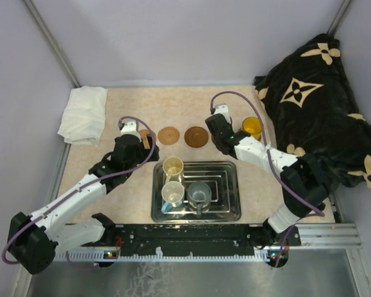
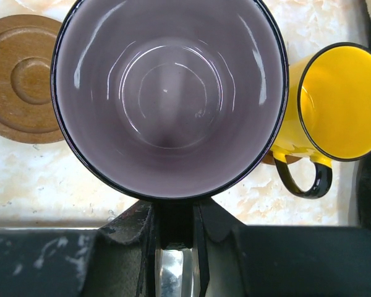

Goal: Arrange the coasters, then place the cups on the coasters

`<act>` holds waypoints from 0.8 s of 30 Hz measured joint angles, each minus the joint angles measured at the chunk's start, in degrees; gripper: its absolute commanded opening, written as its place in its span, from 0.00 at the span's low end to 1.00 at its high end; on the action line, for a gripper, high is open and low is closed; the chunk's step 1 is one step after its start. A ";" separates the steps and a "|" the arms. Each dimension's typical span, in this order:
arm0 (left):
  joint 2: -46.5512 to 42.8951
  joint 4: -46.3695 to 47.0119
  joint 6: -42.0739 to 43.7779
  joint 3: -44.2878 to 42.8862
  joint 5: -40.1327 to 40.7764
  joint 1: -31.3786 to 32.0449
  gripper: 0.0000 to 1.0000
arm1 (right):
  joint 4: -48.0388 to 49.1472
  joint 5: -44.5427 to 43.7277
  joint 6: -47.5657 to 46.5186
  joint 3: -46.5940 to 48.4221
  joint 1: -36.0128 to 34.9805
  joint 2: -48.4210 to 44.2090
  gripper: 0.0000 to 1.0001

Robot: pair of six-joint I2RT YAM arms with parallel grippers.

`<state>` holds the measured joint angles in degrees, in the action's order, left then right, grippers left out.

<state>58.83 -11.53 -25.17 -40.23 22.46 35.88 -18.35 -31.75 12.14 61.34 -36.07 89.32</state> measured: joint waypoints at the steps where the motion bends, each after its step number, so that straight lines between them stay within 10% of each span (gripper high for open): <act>1: 0.13 0.02 0.04 0.00 -0.02 -0.02 1.00 | 0.09 0.20 -0.02 0.00 0.20 0.26 0.00; 24: 1.55 0.28 0.74 0.00 -1.03 -0.02 1.00 | 9.16 5.09 0.50 -4.83 5.14 3.48 0.00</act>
<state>60.38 -11.25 -24.43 -40.23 21.43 35.86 -9.19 -26.65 12.64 56.51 -30.94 92.79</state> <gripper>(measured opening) 0.997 0.177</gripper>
